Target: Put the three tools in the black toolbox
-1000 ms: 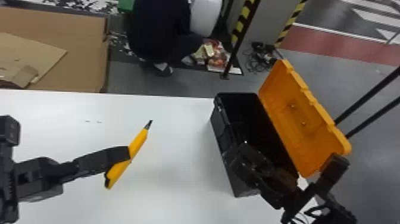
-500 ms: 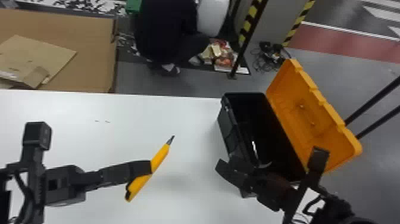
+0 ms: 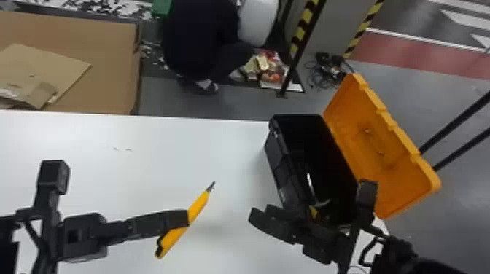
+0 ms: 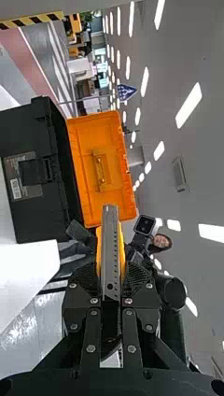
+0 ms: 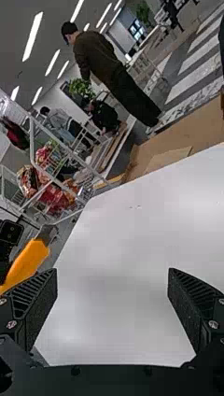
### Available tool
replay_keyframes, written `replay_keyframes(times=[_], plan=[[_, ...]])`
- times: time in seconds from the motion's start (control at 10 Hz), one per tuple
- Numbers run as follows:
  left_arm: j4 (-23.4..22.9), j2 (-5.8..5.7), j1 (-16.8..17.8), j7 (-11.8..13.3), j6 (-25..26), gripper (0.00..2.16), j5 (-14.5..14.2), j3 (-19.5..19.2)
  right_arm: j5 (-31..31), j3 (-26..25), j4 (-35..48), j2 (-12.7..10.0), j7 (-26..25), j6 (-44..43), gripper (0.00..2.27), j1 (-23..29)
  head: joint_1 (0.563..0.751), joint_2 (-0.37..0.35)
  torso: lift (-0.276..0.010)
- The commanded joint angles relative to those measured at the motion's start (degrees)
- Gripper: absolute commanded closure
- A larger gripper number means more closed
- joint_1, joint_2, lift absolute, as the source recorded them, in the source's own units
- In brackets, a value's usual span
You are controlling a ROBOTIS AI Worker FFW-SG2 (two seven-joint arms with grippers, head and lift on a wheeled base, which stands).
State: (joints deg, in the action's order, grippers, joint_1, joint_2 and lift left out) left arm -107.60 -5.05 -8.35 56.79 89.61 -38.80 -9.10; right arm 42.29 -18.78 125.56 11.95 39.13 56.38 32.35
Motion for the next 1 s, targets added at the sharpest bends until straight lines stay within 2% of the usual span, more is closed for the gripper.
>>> replay_keyframes(times=[0.0,0.3,0.5,0.6,0.9], plan=[[0.2,0.13,0.27,-0.19,0.42,1.02,0.48,0.58,1.74,0.06,0.3,0.09,-0.2,3.35,0.13,-0.35,0.695,-0.251,-0.055],[0.55,0.13,0.79,-0.54,0.42,1.02,0.57,1.28,4.38,-0.12,1.97,0.09,-1.69,7.22,0.13,-0.62,0.695,-0.235,-0.055],[0.55,0.31,0.18,-1.15,0.42,1.02,0.92,2.68,4.38,0.94,1.97,-0.35,-2.84,6.52,0.13,-0.88,0.695,-0.233,-0.055],[0.28,0.39,-0.44,-2.47,0.42,1.02,1.45,3.74,4.38,2.25,1.97,-0.53,-3.89,4.41,0.13,-0.88,0.695,-0.235,-0.055],[0.28,0.31,-0.61,-3.26,-1.05,1.02,1.8,4.88,4.21,4.01,1.97,-1.23,-5.03,1.07,0.14,-1.85,0.695,-0.236,-0.055]])
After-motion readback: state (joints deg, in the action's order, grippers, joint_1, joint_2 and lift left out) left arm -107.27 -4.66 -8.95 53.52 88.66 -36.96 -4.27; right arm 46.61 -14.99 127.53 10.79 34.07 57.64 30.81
